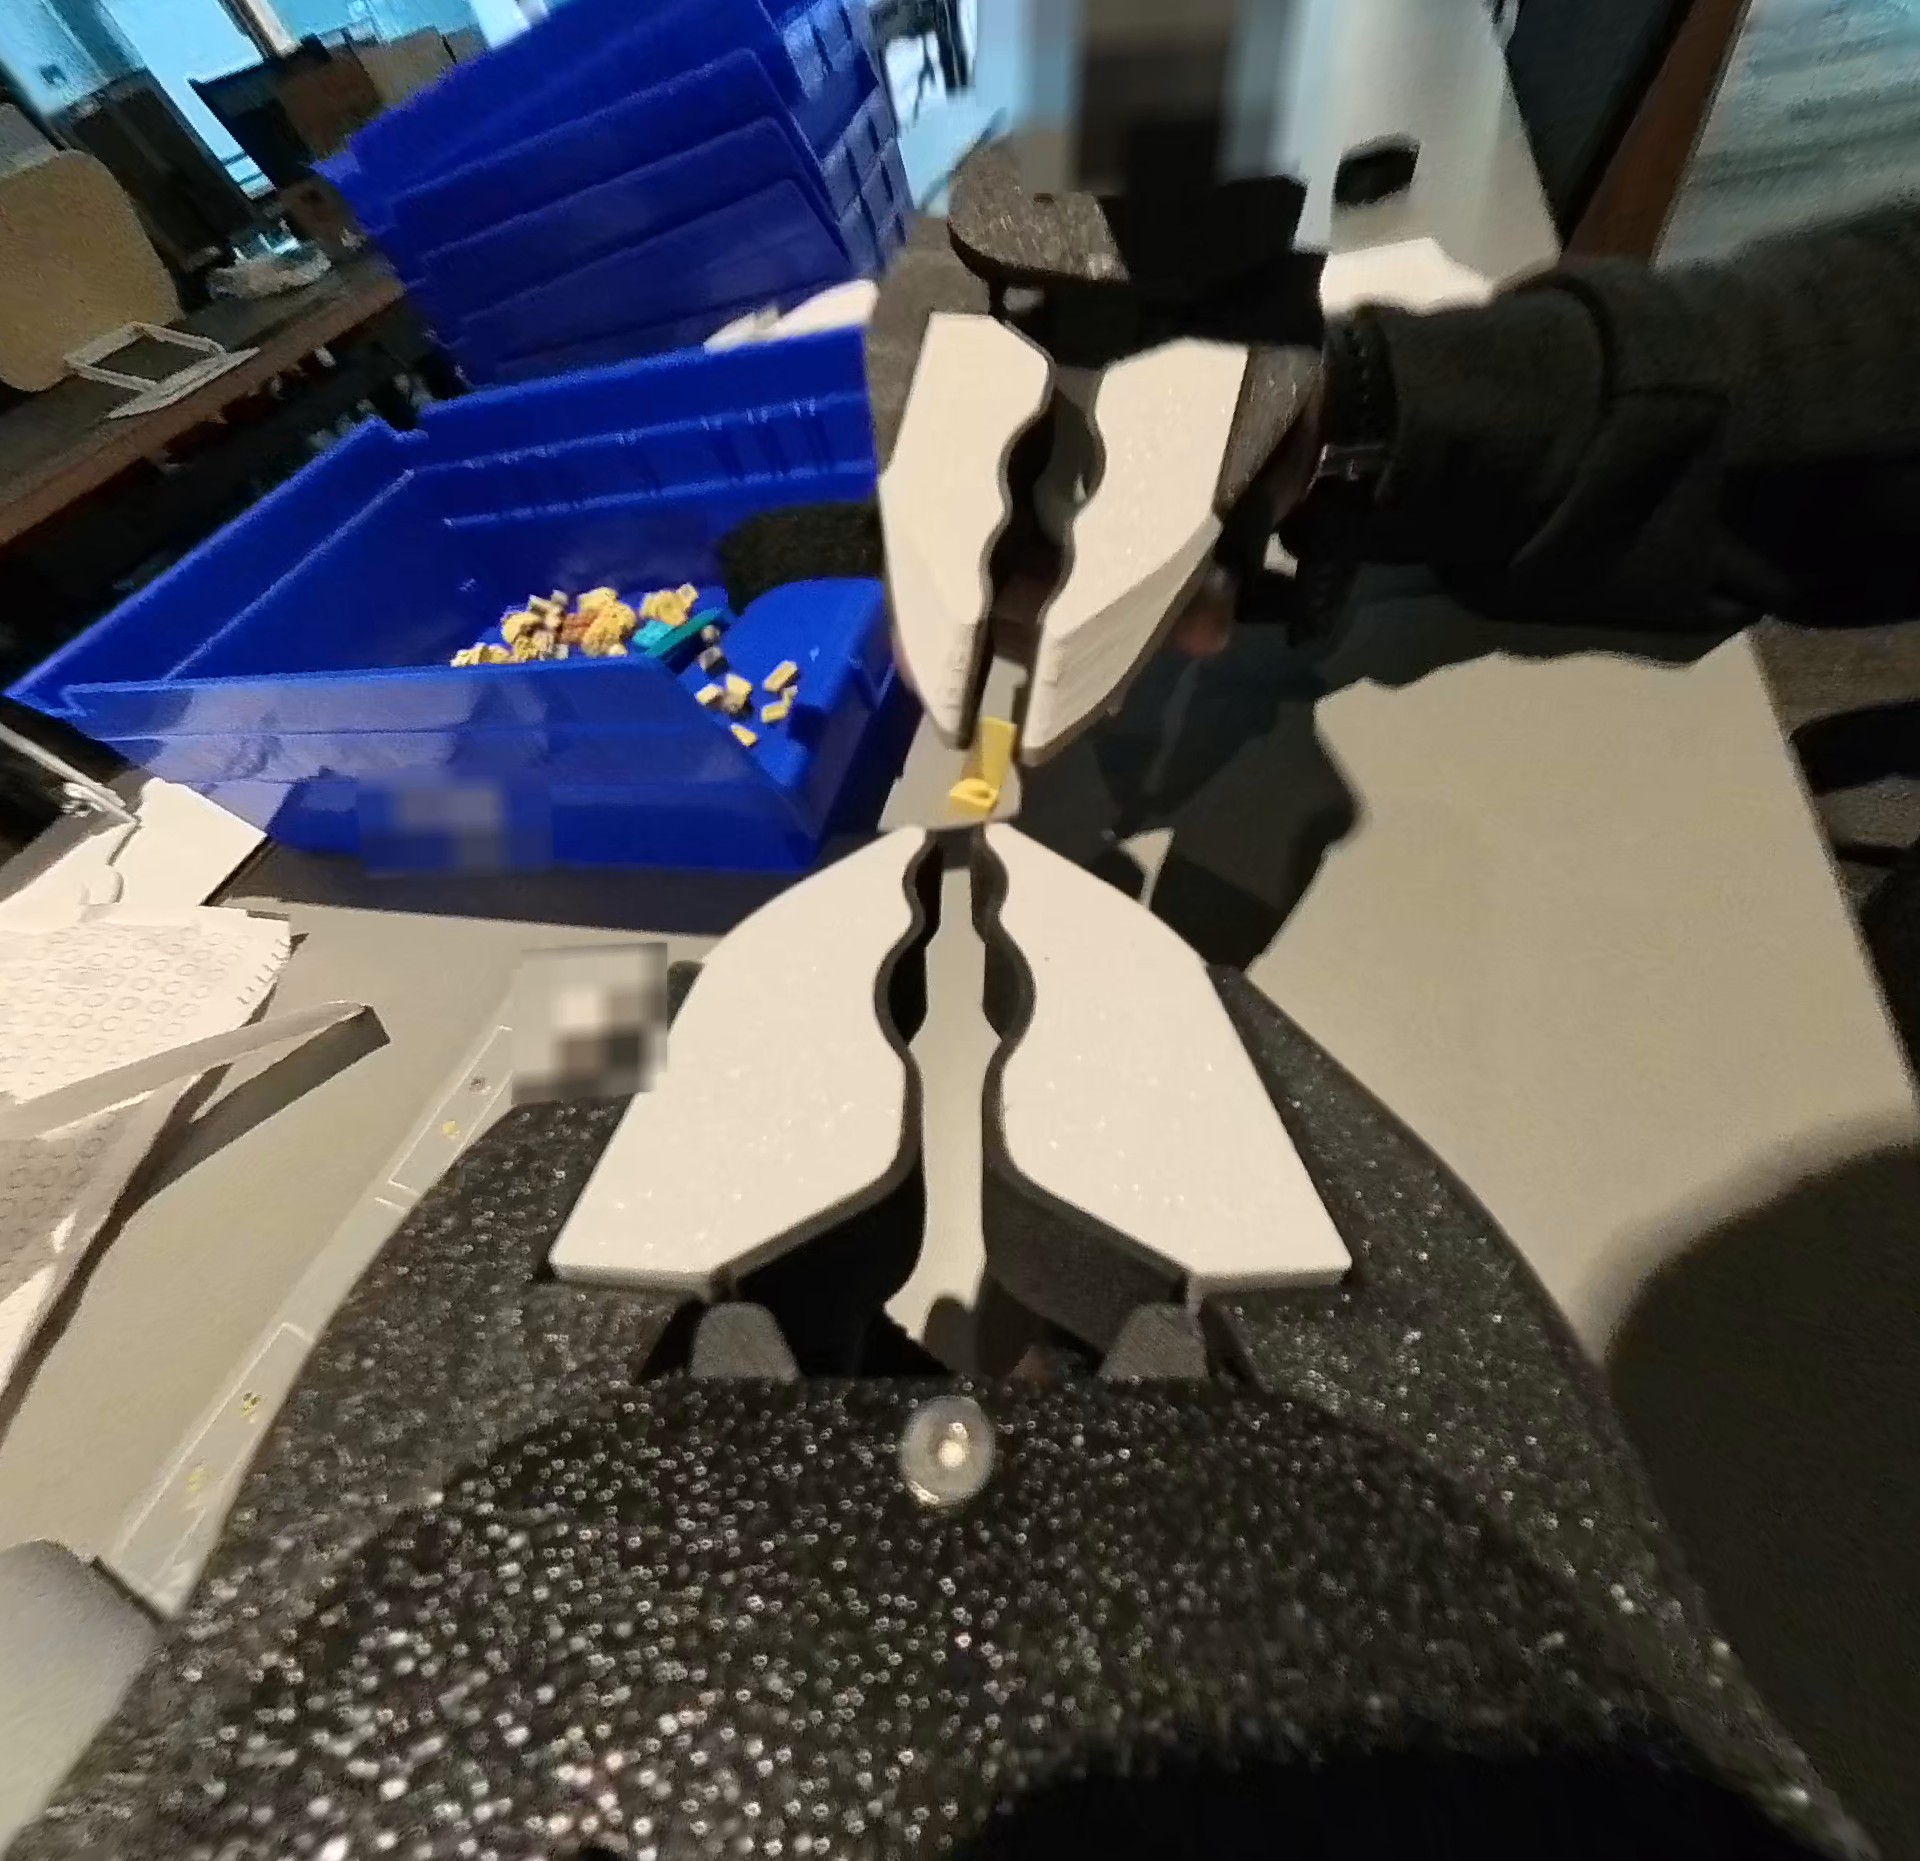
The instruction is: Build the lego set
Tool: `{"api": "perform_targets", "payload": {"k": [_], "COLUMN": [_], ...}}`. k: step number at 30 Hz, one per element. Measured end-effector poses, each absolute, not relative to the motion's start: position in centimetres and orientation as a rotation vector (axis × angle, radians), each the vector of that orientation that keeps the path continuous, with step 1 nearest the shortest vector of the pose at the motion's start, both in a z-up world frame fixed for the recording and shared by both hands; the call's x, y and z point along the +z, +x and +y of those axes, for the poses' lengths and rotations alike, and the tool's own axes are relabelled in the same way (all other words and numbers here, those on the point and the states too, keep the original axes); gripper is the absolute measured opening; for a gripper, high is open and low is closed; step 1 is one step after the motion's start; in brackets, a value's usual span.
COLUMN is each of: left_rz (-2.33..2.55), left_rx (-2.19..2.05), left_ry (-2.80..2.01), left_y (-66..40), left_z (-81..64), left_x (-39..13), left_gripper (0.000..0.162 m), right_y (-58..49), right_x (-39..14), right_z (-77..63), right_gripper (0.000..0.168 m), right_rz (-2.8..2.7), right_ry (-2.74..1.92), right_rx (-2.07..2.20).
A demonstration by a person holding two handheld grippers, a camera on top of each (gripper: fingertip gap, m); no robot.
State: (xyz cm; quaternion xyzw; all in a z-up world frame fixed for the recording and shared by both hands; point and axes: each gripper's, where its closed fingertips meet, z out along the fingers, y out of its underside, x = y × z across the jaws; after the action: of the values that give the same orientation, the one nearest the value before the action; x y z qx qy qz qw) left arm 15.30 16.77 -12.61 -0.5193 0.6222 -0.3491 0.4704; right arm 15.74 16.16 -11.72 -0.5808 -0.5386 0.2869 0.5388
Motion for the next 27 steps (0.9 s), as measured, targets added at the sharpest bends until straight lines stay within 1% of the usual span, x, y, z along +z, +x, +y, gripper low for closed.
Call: {"api": "perform_targets", "payload": {"k": [5, 13, 19, 24, 27], "left_rz": [1.441, 1.461, 1.492, 1.501, 1.501], "left_rx": [-1.083, -1.344, -1.279, -1.068, -0.858], "left_ry": [-1.328, -1.468, -1.461, -1.304, -1.166], "left_y": [14.7, 14.8, 15.2, 15.2, 15.1], "left_z": [16.8, 15.5, 15.4, 15.9, 16.4], "left_x": [-11.2, -12.0, -12.7, -11.8, -11.1], "left_gripper": [0.005, 0.015, 0.015, 0.014, 0.013], "right_y": [16.0, 15.3, 15.0, 14.8, 14.9], "right_x": [-10.8, -11.4, -11.4, -11.4, -11.7], "right_z": [15.6, 15.1, 15.2, 15.6, 16.8], "right_gripper": [0.008, 0.008, 0.008, 0.008, 0.008], "right_rz": [-1.263, -1.306, -1.302, -1.263, -1.181], "right_ry": [-1.36, -1.35, -1.352, -1.391, -1.49], "right_rx": [0.768, 0.761, 0.757, 0.773, 0.793]}}
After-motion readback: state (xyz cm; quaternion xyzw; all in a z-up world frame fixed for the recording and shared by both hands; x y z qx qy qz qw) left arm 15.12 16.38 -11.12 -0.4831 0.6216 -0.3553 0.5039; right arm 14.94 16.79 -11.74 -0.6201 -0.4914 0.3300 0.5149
